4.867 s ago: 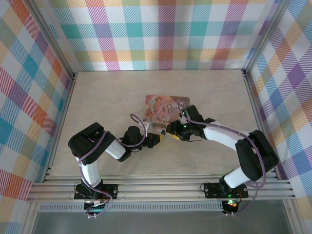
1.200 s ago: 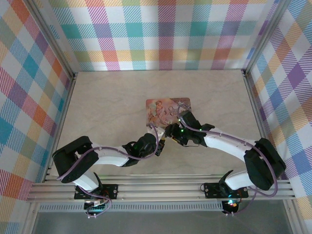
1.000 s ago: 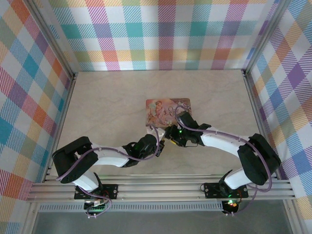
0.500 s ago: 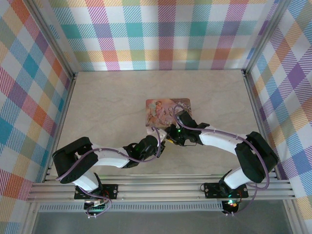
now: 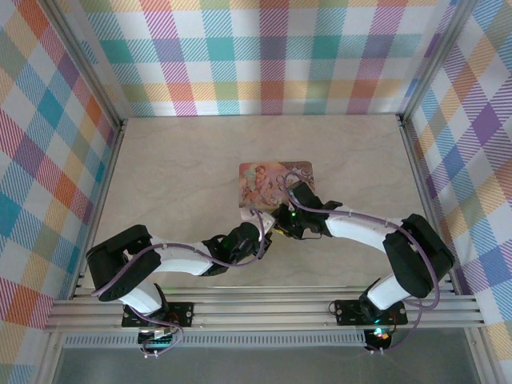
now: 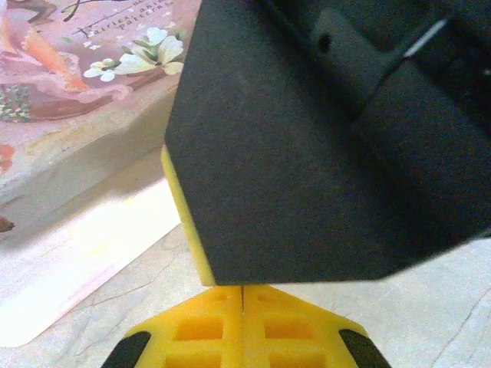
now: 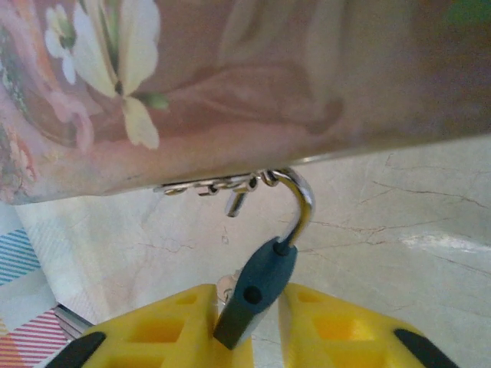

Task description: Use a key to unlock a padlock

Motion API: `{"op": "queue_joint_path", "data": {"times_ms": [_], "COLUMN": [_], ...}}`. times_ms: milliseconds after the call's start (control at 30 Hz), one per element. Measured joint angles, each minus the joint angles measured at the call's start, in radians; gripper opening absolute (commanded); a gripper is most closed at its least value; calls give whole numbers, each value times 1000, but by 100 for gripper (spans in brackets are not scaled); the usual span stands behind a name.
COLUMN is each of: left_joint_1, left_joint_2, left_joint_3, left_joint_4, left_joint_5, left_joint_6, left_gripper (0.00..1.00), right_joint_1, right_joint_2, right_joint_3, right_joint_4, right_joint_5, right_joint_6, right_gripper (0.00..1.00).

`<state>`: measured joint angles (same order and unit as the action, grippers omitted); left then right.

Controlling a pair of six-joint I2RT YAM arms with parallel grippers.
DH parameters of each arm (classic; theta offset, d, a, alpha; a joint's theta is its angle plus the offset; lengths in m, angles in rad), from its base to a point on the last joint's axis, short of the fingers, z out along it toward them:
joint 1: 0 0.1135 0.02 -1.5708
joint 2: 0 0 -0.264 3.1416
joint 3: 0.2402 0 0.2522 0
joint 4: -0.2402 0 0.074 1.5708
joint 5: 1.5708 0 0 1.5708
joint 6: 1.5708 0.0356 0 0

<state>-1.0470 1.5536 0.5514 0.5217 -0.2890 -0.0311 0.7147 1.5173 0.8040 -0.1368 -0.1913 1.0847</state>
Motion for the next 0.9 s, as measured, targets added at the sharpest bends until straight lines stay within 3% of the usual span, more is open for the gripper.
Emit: {"op": "queue_joint_path", "data": {"times_ms": [200,467,600,733,900], "left_joint_1": [-3,-3,-3,-6,-6], "left_joint_2": [6,11,11,10,-6], "left_joint_3": [3,7,7,7,7], "left_joint_4": [0,1,1,0,0], "left_joint_5": [10,10,9,5,-9], "left_joint_6": [2,-5,-10,-24,-33], "left_gripper": [0,4,15,36,45], "right_joint_1": [-1,-3,-10,-27,-68], "right_joint_2": [8,8,-4,-50,-111], "right_joint_3": [8,8,-12,-69,-129], "right_joint_4": [-4,-5,17,51,60], "right_joint_5": [0,6,9,26,39], "right_joint_6": [0,0,4,15,31], "right_gripper": [1,0,0,0,0]}}
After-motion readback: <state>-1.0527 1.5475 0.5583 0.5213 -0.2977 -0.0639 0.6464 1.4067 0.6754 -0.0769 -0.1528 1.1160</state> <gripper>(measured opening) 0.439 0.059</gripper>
